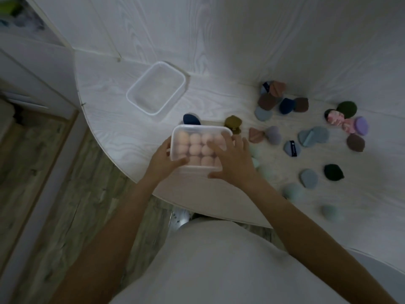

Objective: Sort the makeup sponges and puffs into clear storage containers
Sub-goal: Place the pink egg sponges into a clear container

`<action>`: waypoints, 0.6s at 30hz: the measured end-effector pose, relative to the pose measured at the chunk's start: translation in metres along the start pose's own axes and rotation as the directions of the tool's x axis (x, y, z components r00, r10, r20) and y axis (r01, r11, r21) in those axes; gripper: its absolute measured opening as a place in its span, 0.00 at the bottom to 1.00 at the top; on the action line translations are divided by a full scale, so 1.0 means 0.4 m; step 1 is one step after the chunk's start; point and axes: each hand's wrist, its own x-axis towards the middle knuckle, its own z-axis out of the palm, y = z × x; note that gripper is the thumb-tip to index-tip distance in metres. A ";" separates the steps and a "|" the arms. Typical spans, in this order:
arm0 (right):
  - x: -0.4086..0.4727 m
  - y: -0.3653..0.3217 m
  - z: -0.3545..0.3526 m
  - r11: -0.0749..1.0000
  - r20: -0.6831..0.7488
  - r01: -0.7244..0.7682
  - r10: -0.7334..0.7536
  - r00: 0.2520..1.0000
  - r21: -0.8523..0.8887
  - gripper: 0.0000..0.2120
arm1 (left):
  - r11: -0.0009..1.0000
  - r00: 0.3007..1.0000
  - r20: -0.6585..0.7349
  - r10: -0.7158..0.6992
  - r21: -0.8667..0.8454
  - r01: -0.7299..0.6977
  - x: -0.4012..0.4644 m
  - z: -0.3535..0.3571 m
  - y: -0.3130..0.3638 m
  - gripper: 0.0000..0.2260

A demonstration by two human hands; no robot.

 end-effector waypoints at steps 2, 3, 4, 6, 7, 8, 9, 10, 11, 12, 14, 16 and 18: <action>0.009 -0.007 0.011 1.000 0.012 -0.015 0.015 1.000 -0.016 0.42 | 1.000 0.999 -0.019 -0.027 -0.009 0.027 -0.002 0.003 -0.003 0.31; 0.012 -0.009 0.017 1.000 0.010 -0.022 0.022 1.000 -0.010 0.41 | 0.999 0.999 -0.023 -0.033 -0.008 0.033 -0.003 0.003 -0.003 0.31; 0.014 -0.012 0.025 1.000 0.003 -0.025 0.025 1.000 -0.002 0.41 | 0.999 0.999 -0.025 -0.040 0.001 0.040 -0.001 0.002 -0.008 0.32; 0.016 -0.018 0.037 0.999 -0.024 -0.034 0.034 0.999 0.017 0.39 | 0.999 0.999 -0.023 -0.041 0.014 0.042 0.000 -0.001 -0.015 0.33; 0.016 -0.020 0.040 0.999 -0.048 -0.041 0.043 0.998 0.033 0.37 | 0.999 0.999 -0.023 -0.041 0.018 0.041 0.003 -0.003 -0.016 0.33; 0.013 -0.021 0.044 0.998 -0.076 -0.039 0.044 0.996 0.055 0.36 | 0.999 0.999 -0.025 -0.036 0.026 0.037 0.003 -0.004 -0.016 0.33; 0.010 -0.020 0.049 0.996 -0.088 -0.024 0.032 0.996 0.087 0.35 | 0.999 0.999 -0.028 -0.034 0.037 0.035 0.003 -0.004 -0.016 0.33; 0.008 -0.012 0.052 0.991 -0.106 0.003 0.011 0.994 0.130 0.35 | 0.998 0.999 -0.029 -0.033 0.047 0.034 0.004 -0.004 -0.017 0.33; 0.007 -0.001 0.052 0.981 -0.096 0.028 -0.010 0.995 0.193 0.36 | 0.998 0.999 -0.028 -0.036 0.054 0.037 0.003 -0.004 -0.019 0.33; 0.004 0.013 0.048 0.960 -0.071 0.048 -0.029 0.997 0.275 0.36 | 0.998 0.999 -0.027 -0.043 0.053 0.044 0.003 -0.004 -0.022 0.34; 0.002 0.041 0.034 0.868 -0.054 0.039 -0.015 0.998 0.496 0.35 | 0.998 0.998 -0.025 -0.060 0.028 0.061 0.002 -0.006 -0.025 0.35; 0.001 0.056 0.027 0.708 -0.075 -0.040 0.131 0.989 0.705 0.33 | 0.998 0.998 -0.017 -0.064 0.016 0.064 0.002 -0.010 -0.026 0.33; 0.002 0.057 0.024 0.599 -0.044 -0.173 0.330 0.943 0.782 0.31 | 0.998 0.998 -0.024 -0.066 0.010 0.066 0.002 -0.012 -0.028 0.32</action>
